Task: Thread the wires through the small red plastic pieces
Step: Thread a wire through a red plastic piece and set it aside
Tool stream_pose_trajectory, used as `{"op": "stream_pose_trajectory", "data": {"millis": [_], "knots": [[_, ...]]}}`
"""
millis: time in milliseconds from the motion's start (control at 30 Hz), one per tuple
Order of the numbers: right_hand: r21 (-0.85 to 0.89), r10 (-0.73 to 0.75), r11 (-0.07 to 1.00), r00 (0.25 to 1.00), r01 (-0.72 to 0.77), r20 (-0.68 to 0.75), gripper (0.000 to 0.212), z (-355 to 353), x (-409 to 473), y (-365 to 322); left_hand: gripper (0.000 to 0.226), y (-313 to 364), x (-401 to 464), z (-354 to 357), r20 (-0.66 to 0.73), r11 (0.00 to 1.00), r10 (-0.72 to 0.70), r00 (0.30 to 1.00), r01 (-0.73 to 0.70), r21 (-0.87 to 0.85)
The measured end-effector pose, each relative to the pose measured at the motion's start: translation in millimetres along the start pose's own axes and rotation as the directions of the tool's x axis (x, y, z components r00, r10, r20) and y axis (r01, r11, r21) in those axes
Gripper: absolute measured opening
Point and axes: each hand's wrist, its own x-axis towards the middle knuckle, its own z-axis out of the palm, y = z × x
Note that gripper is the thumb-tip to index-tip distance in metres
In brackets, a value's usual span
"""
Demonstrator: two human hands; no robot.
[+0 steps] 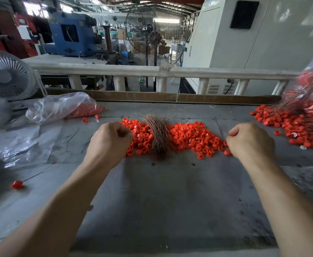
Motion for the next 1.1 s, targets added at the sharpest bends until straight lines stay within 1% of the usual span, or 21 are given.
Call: {"op": "stream_pose_trajectory", "data": {"millis": [100,200,267,333,400,467,567,667,733,900,1000,1100], "knots": [[-0.043,0.026,0.999,0.999,-0.025,0.035,0.019,1,3,1,0.018,-3,2,-2,0.037,0.993,-0.002,0.999,-0.003,0.114],[-0.094,0.033,0.995,0.998,-0.029,0.050,0.030,3,5,1,0.014,-7,4,-3,0.071,0.983,-0.017,0.997,0.004,0.181],[-0.105,0.005,0.995,0.999,-0.001,0.036,0.027,3,4,1,0.010,-8,5,-4,0.066,0.984,-0.017,0.998,0.005,0.180],[-0.093,-0.062,0.994,0.998,0.062,0.002,0.023,4,2,0,0.008,-8,7,-4,0.037,0.980,-0.011,0.999,0.004,0.197],[-0.018,-0.145,0.989,0.988,0.145,-0.049,0.018,6,-1,-4,0.013,-9,8,-5,0.010,0.974,0.006,1.000,-0.008,0.227],[0.112,-0.218,0.967,0.972,0.227,-0.091,0.012,9,-8,-11,0.015,-11,10,-7,0.012,0.966,0.019,1.000,-0.022,0.258],[0.238,-0.305,0.917,0.947,0.320,-0.099,0.008,13,-19,-23,0.022,-15,11,-12,0.039,0.935,0.015,0.999,-0.028,0.353],[0.312,-0.441,0.846,0.896,0.432,-0.045,0.008,19,-31,-34,0.036,-15,12,-15,0.083,0.904,-0.002,0.997,-0.034,0.427],[0.341,-0.519,0.803,0.855,0.489,-0.003,0.007,22,-38,-40,0.038,-13,11,-16,0.102,0.901,-0.020,0.995,-0.027,0.433],[0.380,-0.661,0.699,0.750,0.606,0.020,0.015,25,-51,-53,0.025,-10,10,-14,0.140,0.937,-0.001,0.990,-0.048,0.345],[0.405,-0.704,0.652,0.710,0.641,0.011,0.019,25,-59,-59,0.022,-7,6,-9,0.170,0.946,0.034,0.985,-0.086,0.312],[0.377,-0.738,0.624,0.675,0.685,-0.004,0.020,26,-63,-63,0.021,-7,5,-6,0.183,0.954,0.050,0.982,-0.101,0.283]]}}
